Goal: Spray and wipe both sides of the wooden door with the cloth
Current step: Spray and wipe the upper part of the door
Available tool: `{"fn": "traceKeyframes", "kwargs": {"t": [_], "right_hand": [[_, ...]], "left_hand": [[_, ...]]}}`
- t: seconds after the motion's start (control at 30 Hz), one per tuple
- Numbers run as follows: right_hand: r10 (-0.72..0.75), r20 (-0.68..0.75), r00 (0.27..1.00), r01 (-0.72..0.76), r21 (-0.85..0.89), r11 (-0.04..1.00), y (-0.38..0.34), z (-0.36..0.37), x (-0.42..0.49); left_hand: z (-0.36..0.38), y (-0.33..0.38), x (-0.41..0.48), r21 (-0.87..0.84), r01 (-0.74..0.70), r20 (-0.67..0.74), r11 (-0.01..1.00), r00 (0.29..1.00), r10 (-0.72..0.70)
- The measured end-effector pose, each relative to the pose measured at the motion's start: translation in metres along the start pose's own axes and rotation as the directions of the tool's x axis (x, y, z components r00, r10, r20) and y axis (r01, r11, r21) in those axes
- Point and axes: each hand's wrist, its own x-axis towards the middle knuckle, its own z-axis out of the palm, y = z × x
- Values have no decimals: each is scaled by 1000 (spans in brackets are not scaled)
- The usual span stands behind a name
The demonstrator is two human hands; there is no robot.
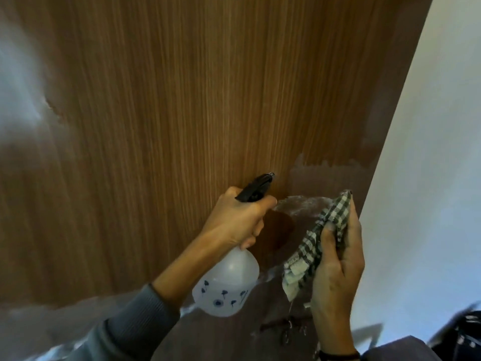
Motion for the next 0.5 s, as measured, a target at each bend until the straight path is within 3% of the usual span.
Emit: {"fn": "traceKeyframes", "kwargs": {"t": [0.13, 0.23, 0.33, 0.43, 0.5], "right_hand": [[-172, 62, 983, 176, -69, 982, -12, 19, 36], [-344, 125, 931, 360, -133, 923, -14, 50, 57], [-480, 354, 803, 562, -179, 807, -10, 89, 63], [-581, 430, 691, 721, -345, 601, 6, 95, 77], [-622, 447, 643, 766, -367, 528, 13, 85, 97]], "left_hand": [[-4, 12, 1, -31, -13, -15, 999, 1000, 13], [-17, 28, 2, -9, -83, 24, 996, 996, 84], [-24, 43, 8, 37, -141, 5, 989, 990, 141], [-26, 50, 20, 68, -167, -4, 984, 986, 167], [-27, 50, 28, 96, -159, -11, 983, 987, 160]]}}
